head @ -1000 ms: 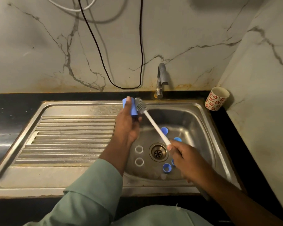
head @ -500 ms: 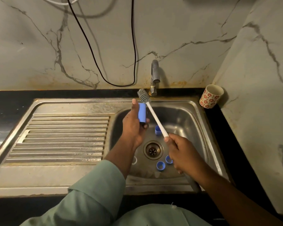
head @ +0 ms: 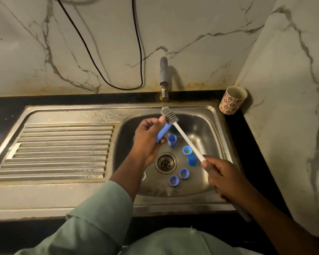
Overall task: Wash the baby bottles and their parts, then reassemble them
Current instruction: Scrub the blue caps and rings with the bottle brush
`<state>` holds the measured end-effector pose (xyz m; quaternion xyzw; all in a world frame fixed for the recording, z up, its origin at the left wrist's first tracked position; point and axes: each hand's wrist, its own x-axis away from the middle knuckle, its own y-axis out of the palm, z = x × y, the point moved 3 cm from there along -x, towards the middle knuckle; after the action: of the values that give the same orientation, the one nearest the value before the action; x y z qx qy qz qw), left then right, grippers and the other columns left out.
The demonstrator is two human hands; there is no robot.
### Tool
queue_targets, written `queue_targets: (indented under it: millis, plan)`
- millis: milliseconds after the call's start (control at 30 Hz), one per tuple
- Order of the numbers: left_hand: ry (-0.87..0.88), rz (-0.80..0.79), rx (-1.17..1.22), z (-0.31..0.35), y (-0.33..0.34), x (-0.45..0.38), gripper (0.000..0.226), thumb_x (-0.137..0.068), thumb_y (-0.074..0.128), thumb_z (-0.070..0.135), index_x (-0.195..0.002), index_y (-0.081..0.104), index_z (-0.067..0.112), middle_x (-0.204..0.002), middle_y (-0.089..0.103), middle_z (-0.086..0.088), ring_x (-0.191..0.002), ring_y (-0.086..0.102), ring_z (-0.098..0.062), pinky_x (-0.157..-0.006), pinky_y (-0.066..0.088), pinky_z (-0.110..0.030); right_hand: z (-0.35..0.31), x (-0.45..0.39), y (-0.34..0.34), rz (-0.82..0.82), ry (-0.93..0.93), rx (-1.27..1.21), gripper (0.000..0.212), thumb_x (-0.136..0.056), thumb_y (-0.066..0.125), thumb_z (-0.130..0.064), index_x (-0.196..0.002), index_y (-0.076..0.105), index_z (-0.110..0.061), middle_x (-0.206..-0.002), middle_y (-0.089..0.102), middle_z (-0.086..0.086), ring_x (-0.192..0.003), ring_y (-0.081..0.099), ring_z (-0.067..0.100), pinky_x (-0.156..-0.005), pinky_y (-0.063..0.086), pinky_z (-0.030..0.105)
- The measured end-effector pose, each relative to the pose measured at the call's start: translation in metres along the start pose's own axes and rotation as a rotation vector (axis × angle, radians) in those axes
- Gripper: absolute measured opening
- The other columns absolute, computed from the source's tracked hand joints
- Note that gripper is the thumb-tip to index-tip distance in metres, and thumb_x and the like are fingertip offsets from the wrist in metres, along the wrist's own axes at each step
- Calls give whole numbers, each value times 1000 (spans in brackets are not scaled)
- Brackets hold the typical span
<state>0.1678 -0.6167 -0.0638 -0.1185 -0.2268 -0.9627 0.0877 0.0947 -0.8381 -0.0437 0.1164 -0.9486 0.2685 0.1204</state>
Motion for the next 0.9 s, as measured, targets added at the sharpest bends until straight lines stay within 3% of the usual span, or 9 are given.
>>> queue_targets:
  millis: [100,167,233,333,500,600,667,833,900]
  plan:
    - [-85,-74,-93,-21,16,1,22,-86,71,30,-99,60,16,-89,73,4,-71,66,-9,-54,49,-22,18,-19,-17,50,90,50,16,-99,45,-34,-103,60,-38,-55,47,-1,-36,43,13,-37,37,23]
    - [-167,-67,-224,-40,24,-3,13,-89,67,15,-95,57,19,-95,65,-2,-76,59,-14,-55,44,-23,29,-25,-29,95,115,39,17,-100,45,-33,-105,61,-29,-54,48,1,-33,42,14,-37,38,24]
    - [-160,-116,-510,-65,30,-11,21,-86,67,10,-103,54,13,-101,58,-6,-83,57,-20,-62,44,-26,39,-29,-38,104,155,36,21,-99,46,-32,-107,64,-25,-49,48,0,-33,43,15,-37,39,25]
    - [-97,-351,-1105,-117,42,-20,39,-86,72,7,-121,56,5,-117,58,-13,-104,61,-31,-76,41,-24,48,-37,-46,87,197,42,22,-99,47,-33,-111,64,-27,-51,50,-1,-35,45,17,-38,40,26]
    - [-98,-603,-1564,-203,51,-39,55,-86,74,18,-136,50,14,-135,49,-14,-115,56,-35,-90,47,-36,62,-54,-45,41,212,127,34,-100,46,-35,-128,58,-24,-64,49,-8,-39,48,8,-38,39,20]
    - [-91,-690,-1702,-237,53,-48,57,-86,76,19,-135,48,14,-132,51,-14,-116,56,-35,-94,50,-46,68,-61,-45,25,208,177,38,-100,44,-37,-134,55,-24,-68,46,-13,-51,49,4,-39,38,16]
    - [-103,-707,-1728,-251,52,-53,54,-85,77,21,-132,50,16,-126,55,-11,-112,59,-30,-92,52,-43,73,-65,-47,19,226,185,40,-100,44,-39,-136,52,-25,-72,46,-14,-56,49,5,-41,41,16]
    - [-153,-639,-1607,-255,53,-63,67,-80,82,35,-137,50,20,-130,57,-8,-116,57,-27,-92,48,-39,82,-68,-50,15,255,152,39,-100,44,-38,-134,53,-24,-70,49,-12,-50,52,6,-41,42,18]
    - [-125,-563,-1545,-237,56,-73,64,-77,82,44,-130,57,20,-126,61,-6,-114,58,-26,-91,49,-37,85,-69,-51,21,266,135,39,-100,45,-38,-135,53,-25,-70,51,-11,-48,52,5,-40,41,17]
